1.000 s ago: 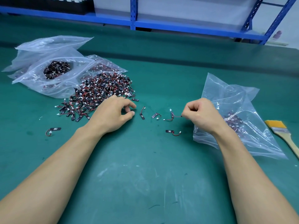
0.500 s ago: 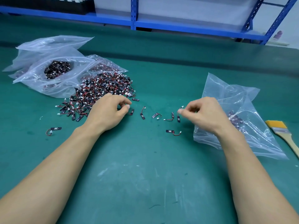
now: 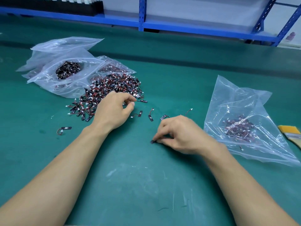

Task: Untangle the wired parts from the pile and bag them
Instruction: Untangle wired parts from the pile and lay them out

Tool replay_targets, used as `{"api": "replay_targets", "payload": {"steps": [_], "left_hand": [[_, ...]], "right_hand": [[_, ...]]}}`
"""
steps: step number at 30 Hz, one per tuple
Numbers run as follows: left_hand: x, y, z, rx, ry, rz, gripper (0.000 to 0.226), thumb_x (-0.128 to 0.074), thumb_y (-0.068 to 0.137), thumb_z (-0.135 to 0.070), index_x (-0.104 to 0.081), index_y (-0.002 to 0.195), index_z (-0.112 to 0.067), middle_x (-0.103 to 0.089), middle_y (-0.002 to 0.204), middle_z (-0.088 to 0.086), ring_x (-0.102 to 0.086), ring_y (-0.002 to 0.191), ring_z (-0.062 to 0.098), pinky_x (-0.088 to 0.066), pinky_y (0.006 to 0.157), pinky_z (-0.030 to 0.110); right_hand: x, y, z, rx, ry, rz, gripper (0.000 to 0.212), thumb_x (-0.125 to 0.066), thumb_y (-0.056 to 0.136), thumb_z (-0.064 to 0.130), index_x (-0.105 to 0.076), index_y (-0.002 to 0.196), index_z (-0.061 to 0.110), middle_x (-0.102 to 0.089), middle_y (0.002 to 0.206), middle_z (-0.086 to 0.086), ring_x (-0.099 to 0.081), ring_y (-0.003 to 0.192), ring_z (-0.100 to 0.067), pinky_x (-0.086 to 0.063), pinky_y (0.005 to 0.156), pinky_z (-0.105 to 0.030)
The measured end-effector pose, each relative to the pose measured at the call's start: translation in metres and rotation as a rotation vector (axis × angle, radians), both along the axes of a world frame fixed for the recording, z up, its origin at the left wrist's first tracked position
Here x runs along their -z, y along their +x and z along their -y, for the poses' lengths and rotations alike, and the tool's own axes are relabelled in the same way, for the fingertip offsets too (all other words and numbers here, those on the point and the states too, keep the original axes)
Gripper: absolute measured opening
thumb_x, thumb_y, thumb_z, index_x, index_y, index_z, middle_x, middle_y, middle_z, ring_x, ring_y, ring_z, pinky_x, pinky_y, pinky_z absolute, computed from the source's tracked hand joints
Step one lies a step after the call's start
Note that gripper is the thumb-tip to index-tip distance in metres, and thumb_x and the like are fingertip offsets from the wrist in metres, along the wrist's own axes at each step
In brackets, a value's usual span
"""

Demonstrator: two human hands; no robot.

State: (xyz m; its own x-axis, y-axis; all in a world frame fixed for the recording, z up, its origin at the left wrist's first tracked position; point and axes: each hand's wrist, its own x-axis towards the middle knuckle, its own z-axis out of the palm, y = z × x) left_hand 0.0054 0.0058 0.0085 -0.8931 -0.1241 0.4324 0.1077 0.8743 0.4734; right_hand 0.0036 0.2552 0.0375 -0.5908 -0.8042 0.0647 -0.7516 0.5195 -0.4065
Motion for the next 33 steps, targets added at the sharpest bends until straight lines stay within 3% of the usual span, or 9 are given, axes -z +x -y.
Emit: {"api": "replay_targets", "payload": {"steps": [5, 10, 12, 15, 20, 24, 29, 33], "left_hand": [[0.0, -0.002, 0.001, 0.003, -0.008, -0.036, 0.02, -0.062, 0.091, -0.025, -0.07, 0.109, -0.029, -0.061, 0.087, -0.021, -0.048, 0.084, 0.012, -0.047, 0.083, 0.036], [-0.009, -0.006, -0.001, -0.021, -0.03, -0.069, 0.022, -0.064, 0.089, -0.02, -0.069, 0.11, -0.025, -0.067, 0.099, -0.01, -0.059, 0.081, 0.014, -0.05, 0.084, 0.036], [-0.016, -0.013, -0.007, -0.024, -0.125, -0.043, 0.025, -0.062, 0.089, -0.021, -0.068, 0.113, -0.024, -0.068, 0.104, -0.005, -0.061, 0.091, 0.019, -0.051, 0.086, 0.037], [-0.025, -0.034, -0.021, -0.039, -0.369, 0.138, 0.038, -0.056, 0.088, -0.023, -0.061, 0.126, -0.024, -0.064, 0.121, 0.002, -0.059, 0.111, 0.029, -0.049, 0.089, 0.041], [-0.03, -0.061, -0.04, -0.01, -0.656, 0.349, 0.041, -0.047, 0.096, -0.036, -0.055, 0.135, -0.029, -0.052, 0.13, 0.008, -0.058, 0.113, 0.034, -0.045, 0.089, 0.043], [-0.028, -0.064, -0.034, 0.048, -0.622, 0.315, 0.032, -0.048, 0.099, -0.02, -0.066, 0.123, -0.031, -0.057, 0.12, 0.004, -0.061, 0.107, 0.034, -0.047, 0.077, 0.041], [-0.031, -0.056, -0.022, 0.062, -0.567, 0.218, 0.025, -0.05, 0.095, -0.015, -0.069, 0.11, -0.021, -0.063, 0.114, 0.005, -0.061, 0.103, 0.036, -0.053, 0.082, 0.045], [-0.034, -0.049, -0.013, 0.047, -0.46, 0.111, 0.023, -0.055, 0.09, -0.013, -0.069, 0.109, -0.015, -0.069, 0.11, 0.007, -0.064, 0.101, 0.036, -0.051, 0.085, 0.047]], "right_hand": [[0.011, 0.025, 0.031, -0.118, -0.146, -0.091, 0.017, -0.071, 0.09, 0.024, -0.078, 0.103, 0.031, -0.07, 0.102, 0.015, -0.058, 0.087, -0.004, -0.052, 0.072, -0.035], [0.012, 0.02, 0.026, 0.003, -0.344, -0.163, 0.008, -0.073, 0.086, 0.023, -0.078, 0.092, 0.021, -0.071, 0.091, 0.011, -0.043, 0.067, 0.001, -0.05, 0.063, -0.035], [0.013, 0.017, 0.025, 0.033, -0.344, -0.169, 0.005, -0.073, 0.086, 0.022, -0.078, 0.088, 0.02, -0.071, 0.087, 0.011, -0.04, 0.065, 0.0, -0.049, 0.063, -0.036], [0.014, 0.015, 0.023, 0.052, -0.338, -0.171, 0.006, -0.072, 0.087, 0.022, -0.077, 0.086, 0.019, -0.07, 0.085, 0.01, -0.038, 0.063, -0.002, -0.049, 0.063, -0.034], [0.015, 0.01, 0.018, 0.097, -0.361, -0.173, 0.006, -0.071, 0.086, 0.022, -0.075, 0.082, 0.019, -0.067, 0.078, 0.007, -0.037, 0.059, -0.007, -0.046, 0.058, -0.033], [0.015, 0.007, 0.016, 0.117, -0.36, -0.178, 0.006, -0.072, 0.086, 0.022, -0.075, 0.081, 0.02, -0.066, 0.078, 0.01, -0.038, 0.058, -0.005, -0.043, 0.059, -0.03], [0.016, 0.006, 0.017, 0.12, -0.36, -0.186, 0.007, -0.071, 0.087, 0.023, -0.075, 0.081, 0.02, -0.065, 0.077, 0.011, -0.038, 0.058, -0.004, -0.044, 0.061, -0.031], [0.016, 0.004, 0.015, 0.122, -0.376, -0.172, 0.008, -0.071, 0.087, 0.023, -0.075, 0.082, 0.02, -0.067, 0.079, 0.011, -0.04, 0.057, 0.012, -0.045, 0.061, -0.031]]}}
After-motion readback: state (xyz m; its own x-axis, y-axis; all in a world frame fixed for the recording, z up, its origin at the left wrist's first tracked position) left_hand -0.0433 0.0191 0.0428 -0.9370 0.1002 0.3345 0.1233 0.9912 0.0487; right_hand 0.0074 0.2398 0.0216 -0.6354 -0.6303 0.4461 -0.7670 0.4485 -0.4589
